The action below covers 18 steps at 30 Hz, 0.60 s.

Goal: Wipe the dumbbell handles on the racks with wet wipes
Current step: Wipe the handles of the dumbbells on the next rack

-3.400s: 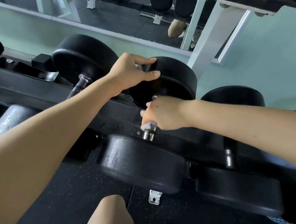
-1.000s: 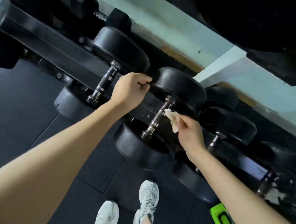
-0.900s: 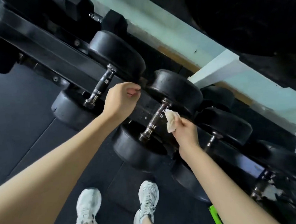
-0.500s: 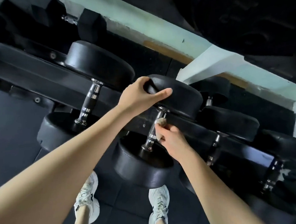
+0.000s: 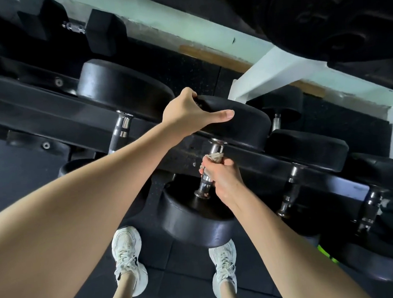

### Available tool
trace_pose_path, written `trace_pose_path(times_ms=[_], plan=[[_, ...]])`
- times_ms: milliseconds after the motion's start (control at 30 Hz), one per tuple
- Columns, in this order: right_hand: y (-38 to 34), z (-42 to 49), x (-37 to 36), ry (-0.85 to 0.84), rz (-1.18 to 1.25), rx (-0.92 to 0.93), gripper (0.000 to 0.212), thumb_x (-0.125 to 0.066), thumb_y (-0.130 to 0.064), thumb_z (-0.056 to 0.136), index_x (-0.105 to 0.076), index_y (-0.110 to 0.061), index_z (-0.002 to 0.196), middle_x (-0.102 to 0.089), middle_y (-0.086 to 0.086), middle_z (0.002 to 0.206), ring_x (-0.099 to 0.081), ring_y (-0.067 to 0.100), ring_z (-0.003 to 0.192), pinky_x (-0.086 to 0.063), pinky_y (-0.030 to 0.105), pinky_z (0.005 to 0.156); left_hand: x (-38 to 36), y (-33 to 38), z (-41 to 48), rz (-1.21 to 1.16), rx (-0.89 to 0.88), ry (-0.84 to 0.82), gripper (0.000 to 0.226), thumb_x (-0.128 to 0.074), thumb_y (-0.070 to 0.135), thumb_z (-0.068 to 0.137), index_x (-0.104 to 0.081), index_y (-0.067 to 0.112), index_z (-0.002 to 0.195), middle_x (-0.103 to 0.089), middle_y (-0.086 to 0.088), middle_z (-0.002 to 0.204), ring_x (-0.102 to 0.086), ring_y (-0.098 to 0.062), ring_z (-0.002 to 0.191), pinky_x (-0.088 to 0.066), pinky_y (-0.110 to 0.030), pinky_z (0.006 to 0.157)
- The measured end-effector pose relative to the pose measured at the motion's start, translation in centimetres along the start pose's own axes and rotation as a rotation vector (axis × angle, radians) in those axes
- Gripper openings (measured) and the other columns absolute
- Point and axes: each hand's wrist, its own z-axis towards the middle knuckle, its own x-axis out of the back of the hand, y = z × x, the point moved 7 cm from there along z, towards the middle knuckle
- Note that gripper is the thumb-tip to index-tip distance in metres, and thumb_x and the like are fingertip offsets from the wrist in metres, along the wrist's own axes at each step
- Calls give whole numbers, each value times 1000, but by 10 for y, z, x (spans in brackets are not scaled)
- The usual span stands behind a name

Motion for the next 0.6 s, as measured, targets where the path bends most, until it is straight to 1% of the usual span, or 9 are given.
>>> trace_pose_path(times_ms=[100, 167, 233, 333, 467, 567, 600], plan=[[-1, -1, 0, 52, -15, 4, 11, -69, -7, 84, -59, -11, 85, -63, 2, 74, -60, 13, 64, -50, 22, 62, 0, -1, 0, -17, -12, 21, 89, -75, 66, 59, -44, 19, 128, -49, 12, 95, -50, -8, 89, -42, -22, 72], [-3, -3, 1, 85, -20, 8, 13, -69, -6, 84, -57, -13, 82, -63, -1, 74, -60, 11, 64, -49, 18, 58, 2, -3, -1, -60, -26, 46, 83, -76, 64, 59, -48, 20, 123, -48, 16, 88, -48, -1, 81, -44, -18, 69], [-4, -4, 0, 105, -20, 17, 14, -68, -5, 84, -57, -13, 81, -62, -2, 73, -59, 10, 63, -49, 16, 56, 4, -6, -1, -101, -42, 68, 77, -78, 60, 61, -51, 20, 120, -46, 19, 85, -45, 4, 77, -40, -13, 69], [-6, -7, -1, 125, -22, 16, 15, -66, -2, 85, -56, -12, 79, -60, -1, 71, -56, 10, 61, -48, 17, 57, 5, -7, -3, -108, -65, 88, 75, -77, 59, 62, -51, 20, 121, -46, 20, 85, -45, 4, 77, -40, -11, 71], [-9, -8, -2, 149, -67, 25, 20, -65, 0, 84, -53, -13, 74, -58, 0, 69, -55, 11, 60, -48, 19, 59, 4, -9, -4, -122, -63, 99, 73, -77, 59, 63, -51, 20, 119, -47, 18, 83, -44, 4, 76, -42, -13, 75], [-9, -5, -4, 197, -73, 36, 21, -66, -2, 83, -53, -14, 72, -58, 0, 71, -55, 12, 62, -49, 23, 65, 4, -10, -2, -82, -77, 85, 74, -75, 62, 63, -50, 20, 118, -50, 15, 85, -49, -1, 79, -46, -23, 74], [-8, -8, -4, 217, -75, 30, 21, -66, -4, 84, -53, -15, 72, -59, 0, 72, -56, 12, 63, -49, 25, 67, 5, -9, -1, -72, -78, 74, 75, -75, 63, 62, -49, 20, 117, -51, 14, 86, -50, -3, 80, -47, -24, 75]])
